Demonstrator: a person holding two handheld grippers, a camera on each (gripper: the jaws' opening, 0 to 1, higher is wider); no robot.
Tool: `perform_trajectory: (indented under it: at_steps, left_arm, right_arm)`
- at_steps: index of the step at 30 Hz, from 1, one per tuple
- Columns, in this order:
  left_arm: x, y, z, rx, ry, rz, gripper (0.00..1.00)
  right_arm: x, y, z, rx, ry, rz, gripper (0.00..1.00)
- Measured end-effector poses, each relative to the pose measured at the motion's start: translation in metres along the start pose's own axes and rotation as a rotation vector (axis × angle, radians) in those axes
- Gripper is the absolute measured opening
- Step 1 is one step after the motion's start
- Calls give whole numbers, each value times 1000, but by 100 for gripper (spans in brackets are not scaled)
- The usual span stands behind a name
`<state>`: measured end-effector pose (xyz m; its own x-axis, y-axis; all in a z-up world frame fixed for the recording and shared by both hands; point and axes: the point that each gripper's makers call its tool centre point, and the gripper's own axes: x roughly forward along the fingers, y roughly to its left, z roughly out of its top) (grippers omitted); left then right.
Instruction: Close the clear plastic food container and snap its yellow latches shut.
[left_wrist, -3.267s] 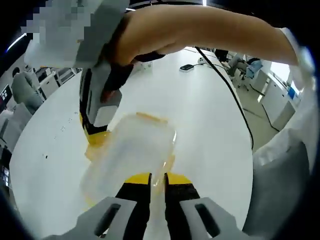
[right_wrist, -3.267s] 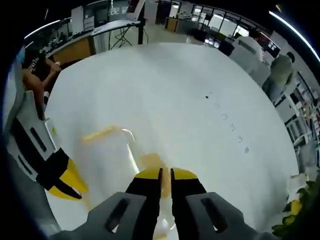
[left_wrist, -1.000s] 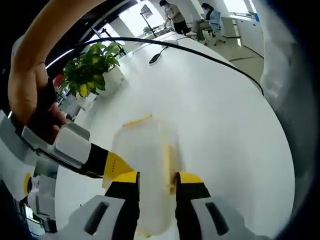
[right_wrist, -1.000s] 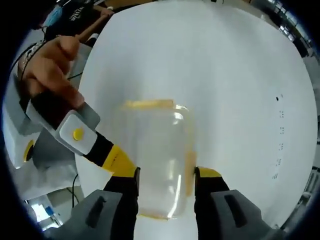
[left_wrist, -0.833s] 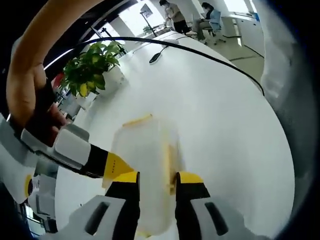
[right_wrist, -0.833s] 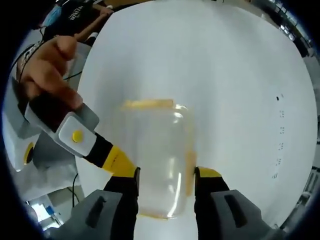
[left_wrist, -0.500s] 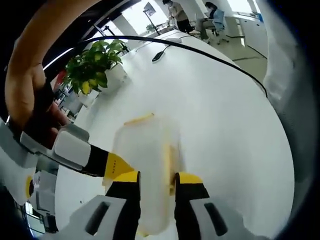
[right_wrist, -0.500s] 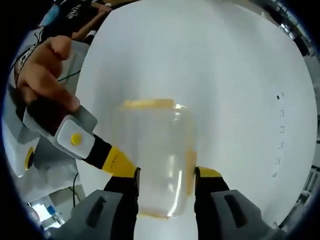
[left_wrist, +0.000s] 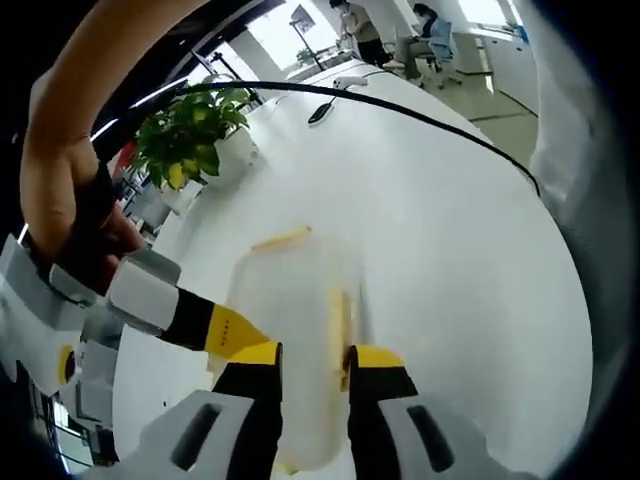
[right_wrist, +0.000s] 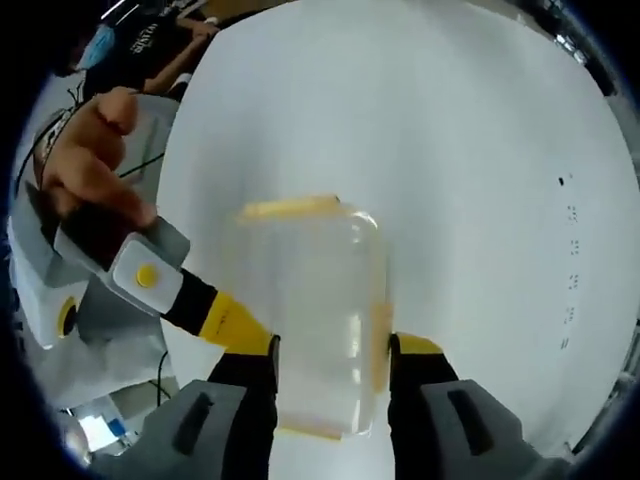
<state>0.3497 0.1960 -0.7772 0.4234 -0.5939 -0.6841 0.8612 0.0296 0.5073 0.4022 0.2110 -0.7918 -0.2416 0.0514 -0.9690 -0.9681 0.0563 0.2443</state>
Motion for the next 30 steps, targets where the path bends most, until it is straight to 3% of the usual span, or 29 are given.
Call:
perform_trajectory:
  at_steps: [6, 13, 18, 24, 30]
  left_arm:
    - [0, -2, 3, 7, -5, 2, 18]
    - [-1, -4, 4, 8, -6, 9, 18]
    - [-1, -6, 5, 9, -7, 14, 19]
    - [-3, -3, 5, -9, -24, 3, 19]
    - [-3, -5, 7, 23, -25, 22, 20]
  right_arm:
    - [5, 1, -3, 3, 47, 89, 36]
    - [9, 5, -2, 3, -12, 92, 37]
    - [6, 5, 1, -4, -53, 69, 38]
    - [-3, 7, 1, 4, -175, -3, 39]
    - [-11, 9, 4, -50, -261, -123, 39]
